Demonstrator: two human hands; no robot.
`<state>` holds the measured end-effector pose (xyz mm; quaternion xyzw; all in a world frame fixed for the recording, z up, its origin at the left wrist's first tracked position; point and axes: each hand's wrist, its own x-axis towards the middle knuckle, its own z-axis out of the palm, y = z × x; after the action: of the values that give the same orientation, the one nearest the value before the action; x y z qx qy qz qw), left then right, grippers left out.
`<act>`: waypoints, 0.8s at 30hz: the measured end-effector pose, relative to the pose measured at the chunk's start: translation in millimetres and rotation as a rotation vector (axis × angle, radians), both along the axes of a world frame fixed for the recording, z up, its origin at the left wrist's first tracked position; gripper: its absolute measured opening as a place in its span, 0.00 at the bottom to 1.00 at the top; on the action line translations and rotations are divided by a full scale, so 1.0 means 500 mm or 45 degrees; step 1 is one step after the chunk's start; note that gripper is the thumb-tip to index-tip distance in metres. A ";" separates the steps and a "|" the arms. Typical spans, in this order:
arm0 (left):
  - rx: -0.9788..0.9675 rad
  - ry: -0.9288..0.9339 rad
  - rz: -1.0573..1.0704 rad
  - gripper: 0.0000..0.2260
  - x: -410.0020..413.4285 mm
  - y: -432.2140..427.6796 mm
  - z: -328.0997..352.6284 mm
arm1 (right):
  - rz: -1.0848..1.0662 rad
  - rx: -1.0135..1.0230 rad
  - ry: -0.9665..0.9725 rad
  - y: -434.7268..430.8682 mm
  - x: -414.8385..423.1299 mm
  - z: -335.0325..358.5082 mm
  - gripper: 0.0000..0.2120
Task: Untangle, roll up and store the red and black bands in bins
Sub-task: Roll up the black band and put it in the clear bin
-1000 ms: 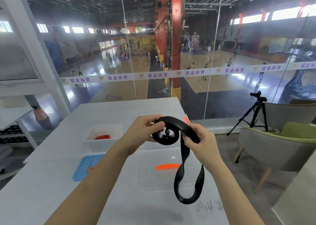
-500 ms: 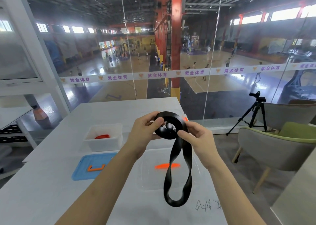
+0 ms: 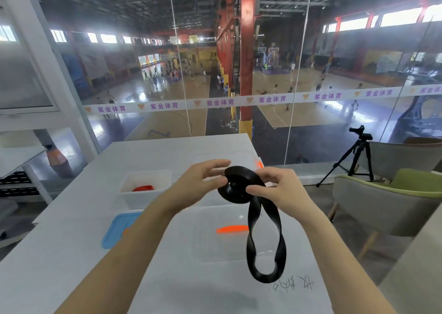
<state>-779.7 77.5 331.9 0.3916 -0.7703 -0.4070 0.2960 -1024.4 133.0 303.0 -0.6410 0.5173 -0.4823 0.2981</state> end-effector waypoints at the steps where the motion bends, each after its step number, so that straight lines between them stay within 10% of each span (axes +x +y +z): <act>1: -0.082 -0.131 -0.018 0.21 -0.003 0.000 0.008 | 0.014 0.018 0.066 -0.004 -0.001 0.002 0.09; 5: -0.338 -0.412 -0.089 0.10 -0.030 0.001 0.014 | 0.066 0.056 0.166 -0.007 0.007 0.007 0.09; 13: 0.061 0.198 0.076 0.08 -0.030 0.013 -0.009 | -0.058 0.030 -0.003 0.008 0.001 -0.048 0.14; 20: -0.209 -0.358 -0.004 0.19 -0.026 0.000 -0.011 | -0.029 0.090 0.223 0.001 0.004 -0.035 0.10; 24: -0.299 -0.282 -0.010 0.08 -0.039 0.003 -0.008 | -0.019 0.029 0.201 -0.008 0.015 -0.030 0.12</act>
<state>-799.0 78.8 327.8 0.3938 -0.8420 -0.2696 0.2516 -1016.9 129.1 288.1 -0.6697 0.5495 -0.4267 0.2599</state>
